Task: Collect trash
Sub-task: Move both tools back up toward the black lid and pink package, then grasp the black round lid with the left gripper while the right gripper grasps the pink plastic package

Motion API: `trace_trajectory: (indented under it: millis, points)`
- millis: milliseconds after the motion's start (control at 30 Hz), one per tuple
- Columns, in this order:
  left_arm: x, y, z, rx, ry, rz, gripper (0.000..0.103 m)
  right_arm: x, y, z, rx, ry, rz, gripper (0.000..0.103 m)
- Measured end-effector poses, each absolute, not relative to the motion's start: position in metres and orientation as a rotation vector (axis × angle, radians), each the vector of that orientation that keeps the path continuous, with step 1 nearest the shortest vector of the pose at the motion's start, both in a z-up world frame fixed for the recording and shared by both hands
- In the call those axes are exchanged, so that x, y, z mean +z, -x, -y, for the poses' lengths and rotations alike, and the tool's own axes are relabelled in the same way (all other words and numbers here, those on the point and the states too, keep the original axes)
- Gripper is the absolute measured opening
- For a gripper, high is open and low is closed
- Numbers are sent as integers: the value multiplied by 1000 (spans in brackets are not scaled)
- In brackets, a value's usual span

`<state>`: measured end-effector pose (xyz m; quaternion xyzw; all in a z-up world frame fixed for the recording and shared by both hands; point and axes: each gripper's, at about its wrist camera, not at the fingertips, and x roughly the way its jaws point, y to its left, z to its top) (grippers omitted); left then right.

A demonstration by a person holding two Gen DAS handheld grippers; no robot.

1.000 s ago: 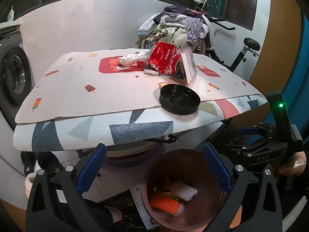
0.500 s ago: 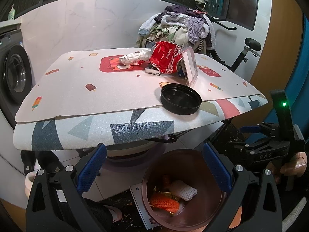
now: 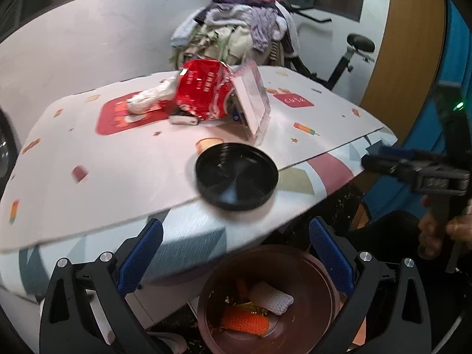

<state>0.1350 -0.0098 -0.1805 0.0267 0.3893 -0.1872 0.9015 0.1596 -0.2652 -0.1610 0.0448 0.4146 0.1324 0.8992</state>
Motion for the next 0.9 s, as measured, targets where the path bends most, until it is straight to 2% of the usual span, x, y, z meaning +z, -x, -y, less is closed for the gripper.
trace_trajectory:
  millis: [267,433,833,900]
  points:
    - [-202,-186,47,-398,-181,-873,97,-143,-175,274,274,-115,-817,97]
    - [-214,-212,51,-367,-169,-924,97,-142,-177,277,263,-97,-811,97]
    - [-224,-238,64,-368,-246,-963,97,-148,-190,279,237,-108,-844,97]
    - [-223,-238,62,-371,-237,-959,93,-147,-191,276,240,-102,-847,97]
